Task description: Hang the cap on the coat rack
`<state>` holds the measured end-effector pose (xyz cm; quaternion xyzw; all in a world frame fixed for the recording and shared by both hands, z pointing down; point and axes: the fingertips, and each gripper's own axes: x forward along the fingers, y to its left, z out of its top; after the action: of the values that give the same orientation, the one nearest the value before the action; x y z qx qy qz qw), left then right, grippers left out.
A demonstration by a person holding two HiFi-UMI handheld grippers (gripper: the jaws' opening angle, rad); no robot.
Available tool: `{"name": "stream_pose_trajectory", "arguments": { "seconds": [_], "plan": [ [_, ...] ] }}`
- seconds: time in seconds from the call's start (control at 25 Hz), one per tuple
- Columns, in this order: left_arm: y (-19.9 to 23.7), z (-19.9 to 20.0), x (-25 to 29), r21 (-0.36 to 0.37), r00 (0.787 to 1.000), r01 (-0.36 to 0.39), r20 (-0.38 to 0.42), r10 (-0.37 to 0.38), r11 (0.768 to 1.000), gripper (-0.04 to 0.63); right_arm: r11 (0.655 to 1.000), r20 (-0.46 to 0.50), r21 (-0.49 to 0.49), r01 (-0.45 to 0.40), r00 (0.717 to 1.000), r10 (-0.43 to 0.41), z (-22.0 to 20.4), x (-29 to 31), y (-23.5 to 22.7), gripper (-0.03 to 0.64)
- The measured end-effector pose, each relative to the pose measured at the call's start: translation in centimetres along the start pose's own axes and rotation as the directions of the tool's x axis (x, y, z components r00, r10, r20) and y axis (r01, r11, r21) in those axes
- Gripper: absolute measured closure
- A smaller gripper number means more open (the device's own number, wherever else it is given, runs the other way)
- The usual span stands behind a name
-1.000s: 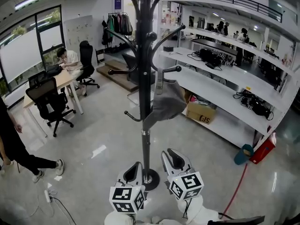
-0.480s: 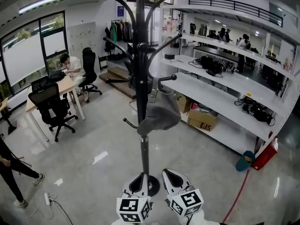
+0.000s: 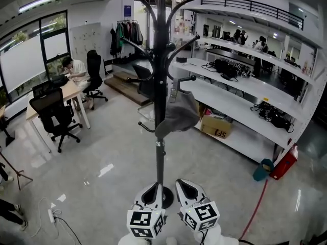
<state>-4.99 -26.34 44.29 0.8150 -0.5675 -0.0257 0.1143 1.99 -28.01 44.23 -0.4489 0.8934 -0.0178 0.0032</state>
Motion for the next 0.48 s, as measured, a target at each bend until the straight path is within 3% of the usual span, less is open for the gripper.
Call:
{"name": "stream_pose_trajectory", "arguments": {
  "seconds": [0.48],
  "plan": [
    [1.8, 0.1, -3.8, -0.03, 1.0, -0.012, 0.014, 0.012, 0.999, 0.595, 0.999, 0.013, -0.046, 0.002, 1.0, -0.001, 0.5, -0.2, 4.5, 0.601]
  ]
}}
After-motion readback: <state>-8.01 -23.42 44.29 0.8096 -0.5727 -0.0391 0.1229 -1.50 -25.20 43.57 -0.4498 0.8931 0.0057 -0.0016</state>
